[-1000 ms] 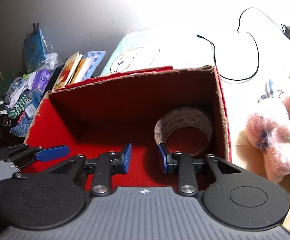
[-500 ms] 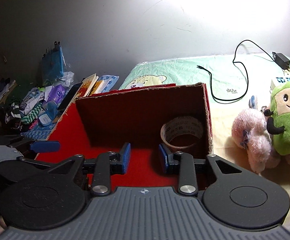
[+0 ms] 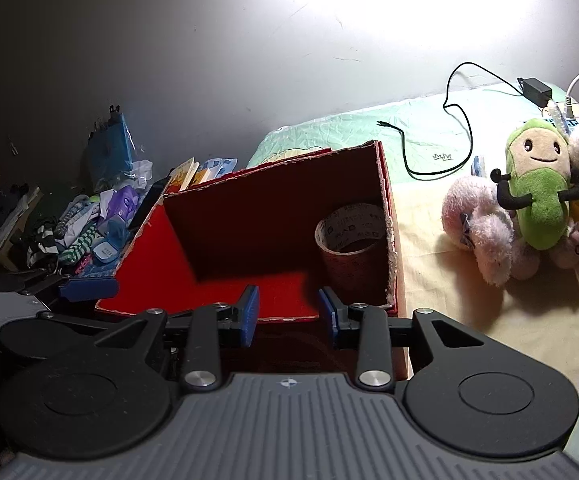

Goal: Organize objects
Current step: 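Withdraw the right tool and move it to the pine cone, then grasp the pine cone with the right tool and lift it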

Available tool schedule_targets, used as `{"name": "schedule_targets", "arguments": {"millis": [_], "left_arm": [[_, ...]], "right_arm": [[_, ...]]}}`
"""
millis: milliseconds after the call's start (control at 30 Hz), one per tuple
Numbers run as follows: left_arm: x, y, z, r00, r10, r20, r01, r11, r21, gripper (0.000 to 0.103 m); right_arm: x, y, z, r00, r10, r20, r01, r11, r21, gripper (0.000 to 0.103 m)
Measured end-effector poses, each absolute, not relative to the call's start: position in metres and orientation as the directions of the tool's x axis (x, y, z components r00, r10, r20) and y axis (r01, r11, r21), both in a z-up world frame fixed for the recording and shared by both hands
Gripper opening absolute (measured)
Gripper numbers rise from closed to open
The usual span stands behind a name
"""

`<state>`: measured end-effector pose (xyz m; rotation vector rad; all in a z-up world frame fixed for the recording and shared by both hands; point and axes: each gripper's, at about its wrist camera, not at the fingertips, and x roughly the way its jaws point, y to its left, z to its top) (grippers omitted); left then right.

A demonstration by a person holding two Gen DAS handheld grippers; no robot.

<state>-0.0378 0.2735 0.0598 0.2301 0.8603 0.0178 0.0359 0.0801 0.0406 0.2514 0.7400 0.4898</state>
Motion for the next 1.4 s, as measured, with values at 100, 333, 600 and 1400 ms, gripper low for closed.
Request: {"name": "schedule_targets", "arguments": {"millis": [100, 333, 600, 1400], "left_arm": [[-0.046, 0.269, 0.063, 0.661, 0.094, -0.744, 0.095, 0.974, 0.207, 0.088], [-0.064, 0.263, 0.068, 0.666, -0.03, -0.745, 0.196, 0.971, 0.136, 0.084], [-0.091, 0.246, 0.055, 0.562, -0.288, -0.775, 0.431, 0.902, -0.023, 0.08], [-0.096, 0.196, -0.013, 0.298, -0.309, -0.903, 0.589, 0.804, -0.081, 0.062]], "right_arm": [[0.03, 0.075, 0.04, 0.634, 0.513, -0.578, -0.327, 0.856, 0.401, 0.036], [0.019, 0.055, 0.023, 0.605, 0.521, -0.602, -0.283, 0.847, 0.449, 0.038], [0.01, 0.021, -0.011, 0.486, 0.554, -0.676, -0.178, 0.82, 0.545, 0.042], [-0.007, 0.002, -0.057, 0.27, 0.67, -0.692, -0.065, 0.73, 0.681, 0.047]]}}
